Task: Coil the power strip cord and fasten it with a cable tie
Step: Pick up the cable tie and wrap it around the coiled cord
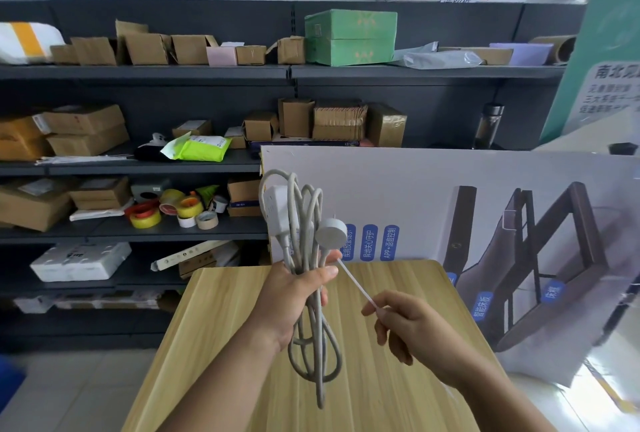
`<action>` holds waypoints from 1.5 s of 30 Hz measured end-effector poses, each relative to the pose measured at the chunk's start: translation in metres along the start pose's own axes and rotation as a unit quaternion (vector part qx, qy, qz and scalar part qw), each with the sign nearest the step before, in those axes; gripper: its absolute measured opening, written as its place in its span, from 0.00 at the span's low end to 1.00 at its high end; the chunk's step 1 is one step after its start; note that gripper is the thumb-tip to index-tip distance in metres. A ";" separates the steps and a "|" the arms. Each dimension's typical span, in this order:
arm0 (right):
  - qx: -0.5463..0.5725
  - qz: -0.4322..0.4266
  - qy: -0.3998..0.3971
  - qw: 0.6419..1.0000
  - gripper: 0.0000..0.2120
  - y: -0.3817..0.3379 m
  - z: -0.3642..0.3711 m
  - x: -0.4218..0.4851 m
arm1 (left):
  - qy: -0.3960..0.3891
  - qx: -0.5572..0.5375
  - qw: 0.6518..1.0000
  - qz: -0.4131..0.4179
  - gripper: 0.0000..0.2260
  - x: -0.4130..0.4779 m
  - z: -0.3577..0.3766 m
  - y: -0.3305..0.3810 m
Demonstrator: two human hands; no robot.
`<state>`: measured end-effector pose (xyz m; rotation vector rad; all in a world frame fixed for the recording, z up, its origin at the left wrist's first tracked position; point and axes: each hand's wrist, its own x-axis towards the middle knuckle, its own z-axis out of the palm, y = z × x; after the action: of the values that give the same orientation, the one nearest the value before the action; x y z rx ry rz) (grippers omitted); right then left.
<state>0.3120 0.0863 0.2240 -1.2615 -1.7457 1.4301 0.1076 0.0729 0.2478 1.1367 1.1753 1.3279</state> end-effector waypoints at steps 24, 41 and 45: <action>0.076 -0.074 0.152 0.983 0.12 -0.037 0.012 0.051 | 0.009 0.042 0.998 -0.040 0.04 -0.005 0.017 -0.017; -0.198 -0.068 0.130 0.969 0.05 -0.039 0.020 0.036 | 0.000 0.158 0.987 -0.020 0.13 -0.005 0.018 -0.022; -0.167 -0.044 0.206 0.963 0.06 -0.035 0.021 0.037 | -0.002 0.146 0.989 -0.026 0.07 -0.006 0.019 -0.025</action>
<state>0.2678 0.1104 0.2463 -1.5040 -1.7640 0.7670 0.1286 0.0690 0.2242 1.3050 1.4203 1.1369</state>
